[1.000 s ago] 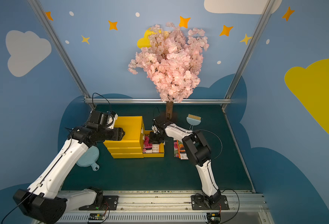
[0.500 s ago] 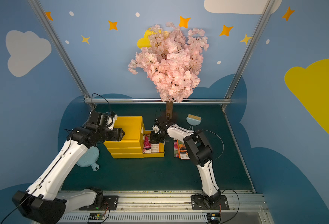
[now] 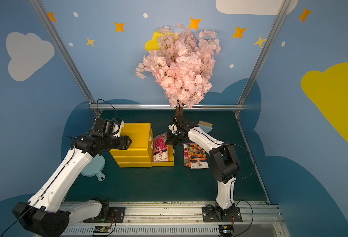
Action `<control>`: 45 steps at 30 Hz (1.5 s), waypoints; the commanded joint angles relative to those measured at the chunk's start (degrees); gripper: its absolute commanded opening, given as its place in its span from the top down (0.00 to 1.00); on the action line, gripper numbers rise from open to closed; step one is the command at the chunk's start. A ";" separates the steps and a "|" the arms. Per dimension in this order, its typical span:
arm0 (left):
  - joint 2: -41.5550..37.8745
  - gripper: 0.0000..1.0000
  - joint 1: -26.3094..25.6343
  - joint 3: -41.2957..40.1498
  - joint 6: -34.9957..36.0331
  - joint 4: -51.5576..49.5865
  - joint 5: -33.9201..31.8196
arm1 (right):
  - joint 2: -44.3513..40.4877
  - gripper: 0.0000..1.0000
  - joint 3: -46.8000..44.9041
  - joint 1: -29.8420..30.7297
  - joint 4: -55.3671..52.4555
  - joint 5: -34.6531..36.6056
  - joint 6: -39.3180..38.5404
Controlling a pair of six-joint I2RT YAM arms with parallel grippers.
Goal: Take the seed bags out of the drawer
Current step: Pick up the seed packet from the drawer, then place the seed packet at the center of the board.
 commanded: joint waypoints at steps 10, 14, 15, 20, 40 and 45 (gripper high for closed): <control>0.71 0.32 0.26 0.19 -0.47 -5.93 1.41 | -16.00 1.00 -10.63 -13.58 -8.99 -4.37 -11.33; 0.93 0.32 0.26 0.54 -0.20 -5.84 1.67 | -20.52 1.00 -14.26 -20.87 -9.31 -7.02 -13.31; 1.12 0.32 0.26 0.57 -0.08 -5.90 1.75 | -21.14 1.00 -14.64 -22.62 -9.62 -7.44 -14.11; 1.87 0.32 0.26 1.14 0.26 -5.75 2.46 | -19.44 1.00 -15.18 -27.75 -12.88 -6.99 -17.88; 2.85 0.32 0.26 0.77 0.63 -4.22 3.75 | -10.57 0.72 -13.98 -28.97 -17.32 15.71 -18.17; 2.50 0.32 0.25 -0.20 0.21 -3.75 3.62 | -12.71 0.59 -13.65 -26.66 -17.22 22.74 -16.62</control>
